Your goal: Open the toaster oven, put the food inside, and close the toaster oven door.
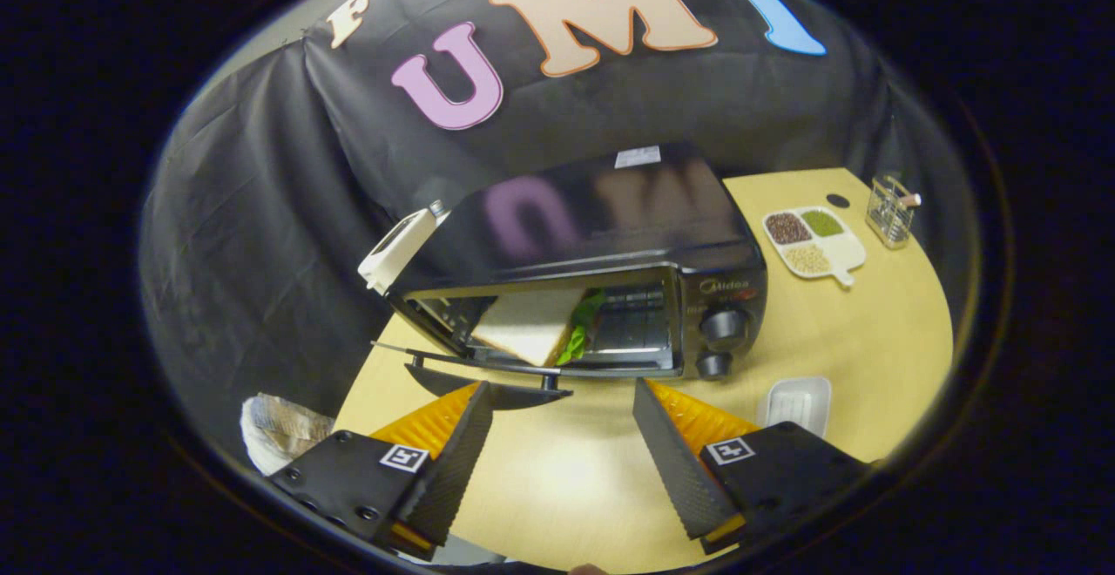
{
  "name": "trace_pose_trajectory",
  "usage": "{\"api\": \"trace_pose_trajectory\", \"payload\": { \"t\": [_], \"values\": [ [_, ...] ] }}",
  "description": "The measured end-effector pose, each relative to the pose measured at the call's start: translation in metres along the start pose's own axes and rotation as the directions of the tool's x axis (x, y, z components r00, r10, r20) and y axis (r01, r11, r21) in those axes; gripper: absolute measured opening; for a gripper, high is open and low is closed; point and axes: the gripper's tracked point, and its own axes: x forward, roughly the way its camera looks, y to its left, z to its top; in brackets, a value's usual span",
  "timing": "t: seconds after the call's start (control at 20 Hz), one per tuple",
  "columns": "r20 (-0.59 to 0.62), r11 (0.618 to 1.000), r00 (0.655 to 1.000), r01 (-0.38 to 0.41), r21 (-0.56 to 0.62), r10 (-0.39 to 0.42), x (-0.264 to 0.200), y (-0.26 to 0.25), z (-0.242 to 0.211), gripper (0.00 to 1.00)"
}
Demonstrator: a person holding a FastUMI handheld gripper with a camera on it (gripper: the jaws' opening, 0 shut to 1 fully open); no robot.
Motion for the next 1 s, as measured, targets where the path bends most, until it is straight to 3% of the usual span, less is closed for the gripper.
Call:
{"api": "trace_pose_trajectory", "payload": {
  "t": [0.65,1.0],
  "values": [
    [0.167,0.993,0.986,0.027,-0.117,-0.007,-0.011,0.004,0.067,0.99],
    [0.340,0.984,0.940,0.035,-0.174,0.027,-0.057,0.019,0.131,0.99]
  ]
}}
